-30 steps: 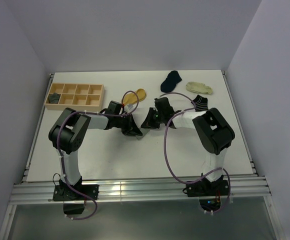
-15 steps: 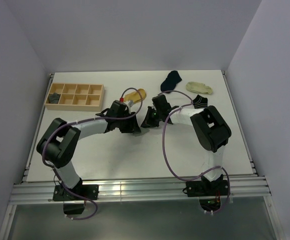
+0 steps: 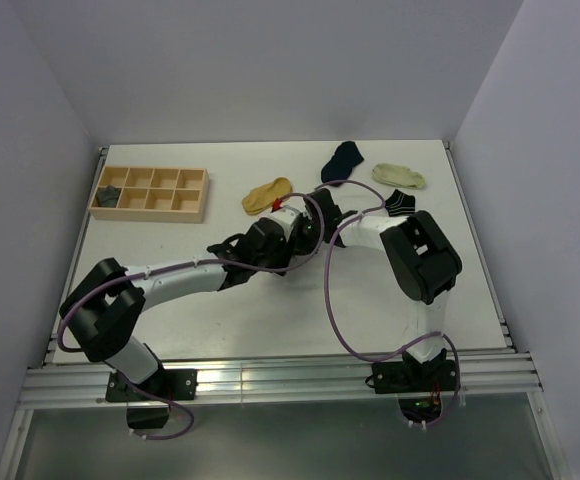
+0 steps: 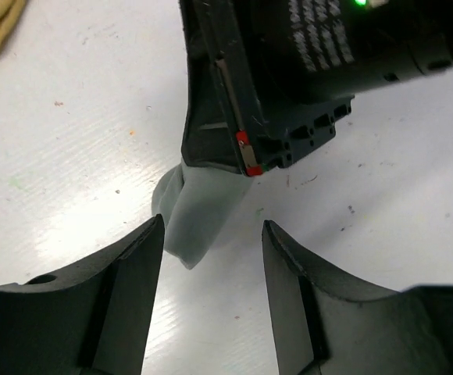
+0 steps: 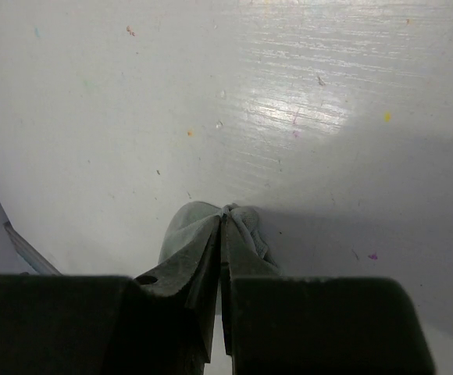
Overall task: Roll the socks
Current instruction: Roll the sock at the center of the board, then pick up the sock at the center of the board.
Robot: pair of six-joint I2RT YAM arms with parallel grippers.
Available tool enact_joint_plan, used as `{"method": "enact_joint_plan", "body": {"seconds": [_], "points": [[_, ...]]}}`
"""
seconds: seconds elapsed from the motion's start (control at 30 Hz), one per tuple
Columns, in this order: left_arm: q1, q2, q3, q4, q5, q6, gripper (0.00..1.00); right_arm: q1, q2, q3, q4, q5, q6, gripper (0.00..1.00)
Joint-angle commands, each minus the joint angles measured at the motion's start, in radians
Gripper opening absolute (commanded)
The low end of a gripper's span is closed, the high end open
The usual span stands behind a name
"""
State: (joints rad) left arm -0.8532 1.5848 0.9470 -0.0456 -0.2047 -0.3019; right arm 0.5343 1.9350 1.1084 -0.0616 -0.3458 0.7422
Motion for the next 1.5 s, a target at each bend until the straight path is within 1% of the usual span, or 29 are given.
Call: {"method": "enact_joint_plan", "body": {"seconds": [0.0,0.03,0.2,0.37,0.4,0.67,0.87,1.03,1.07,1.17,1.2,1.4,1.47], "points": [[-0.039,-0.016,-0.01,0.036,-0.096,0.148,0.58,0.013,0.068,-0.012,-0.144,0.056,-0.041,0.1],[-0.047,-0.011,-0.013,0.068,-0.101,0.165,0.58,0.013,0.071,-0.012,-0.144,0.054,-0.041,0.1],[-0.092,0.029,-0.03,0.092,-0.14,0.25,0.58,0.013,0.078,-0.007,-0.142,0.047,-0.035,0.1],[-0.113,0.07,-0.042,0.122,-0.15,0.291,0.58,0.013,0.084,-0.004,-0.141,0.037,-0.03,0.1],[-0.118,0.079,-0.04,0.124,-0.153,0.332,0.58,0.013,0.085,-0.002,-0.141,0.036,-0.03,0.1],[-0.122,0.171,-0.02,0.124,-0.188,0.383,0.57,0.013,0.091,-0.001,-0.139,0.025,-0.02,0.1],[-0.122,0.237,-0.005,0.084,-0.203,0.354,0.57,0.012,0.094,-0.004,-0.133,0.013,-0.014,0.1],[-0.121,0.277,0.036,0.049,-0.219,0.327,0.57,0.012,0.088,-0.007,-0.124,0.002,-0.009,0.1],[-0.121,0.285,0.044,0.014,-0.219,0.319,0.57,0.012,0.087,-0.008,-0.122,0.001,-0.009,0.1],[-0.116,0.307,0.064,-0.019,-0.193,0.305,0.56,0.012,0.075,-0.018,-0.109,-0.009,-0.006,0.1],[-0.115,0.31,0.07,-0.026,-0.174,0.267,0.55,0.012,0.068,-0.022,-0.101,-0.013,-0.006,0.09],[-0.083,0.342,0.107,-0.098,-0.128,0.198,0.52,0.004,0.024,-0.053,-0.061,-0.033,0.011,0.1],[-0.066,0.357,0.118,-0.117,-0.108,0.176,0.49,0.0,0.001,-0.065,-0.049,-0.039,0.017,0.09]]}}
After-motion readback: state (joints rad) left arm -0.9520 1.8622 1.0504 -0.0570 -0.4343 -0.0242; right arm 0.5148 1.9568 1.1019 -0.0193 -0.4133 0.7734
